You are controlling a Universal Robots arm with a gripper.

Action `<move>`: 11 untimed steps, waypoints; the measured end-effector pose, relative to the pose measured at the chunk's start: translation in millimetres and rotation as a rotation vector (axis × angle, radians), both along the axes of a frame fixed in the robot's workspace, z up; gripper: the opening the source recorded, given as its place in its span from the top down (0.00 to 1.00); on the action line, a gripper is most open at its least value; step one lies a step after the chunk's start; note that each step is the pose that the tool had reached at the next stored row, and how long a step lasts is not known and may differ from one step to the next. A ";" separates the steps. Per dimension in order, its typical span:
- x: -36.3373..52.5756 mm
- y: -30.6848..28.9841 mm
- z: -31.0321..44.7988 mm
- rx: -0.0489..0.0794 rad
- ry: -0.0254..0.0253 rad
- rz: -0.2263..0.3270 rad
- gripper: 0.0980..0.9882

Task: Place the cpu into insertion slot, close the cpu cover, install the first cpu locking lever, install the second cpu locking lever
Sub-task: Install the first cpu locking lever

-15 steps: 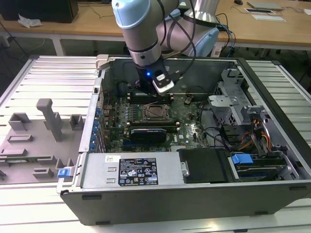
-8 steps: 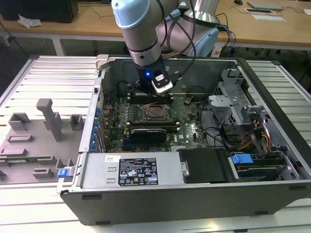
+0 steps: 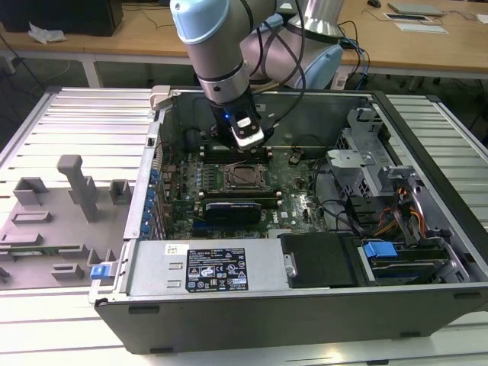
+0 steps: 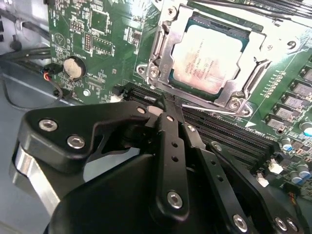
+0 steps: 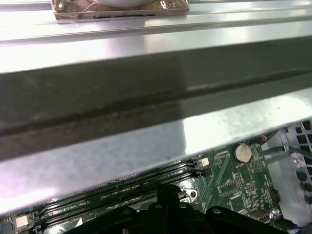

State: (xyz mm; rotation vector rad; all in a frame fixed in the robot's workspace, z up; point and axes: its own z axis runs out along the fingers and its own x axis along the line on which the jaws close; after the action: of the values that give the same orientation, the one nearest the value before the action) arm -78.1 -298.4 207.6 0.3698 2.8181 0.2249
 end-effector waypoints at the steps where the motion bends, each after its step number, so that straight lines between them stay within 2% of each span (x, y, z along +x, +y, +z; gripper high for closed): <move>1: 0.0 0.0 0.0 0.000 0.0000 -0.001 0.99; 4: 0.0 0.3 0.0 0.000 -0.0001 -0.002 0.99; 11: 0.0 8.3 -0.2 0.003 -0.0004 -0.017 0.99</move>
State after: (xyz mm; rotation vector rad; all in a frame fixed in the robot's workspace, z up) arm -78.1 -290.1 207.4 0.3945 2.8133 0.2258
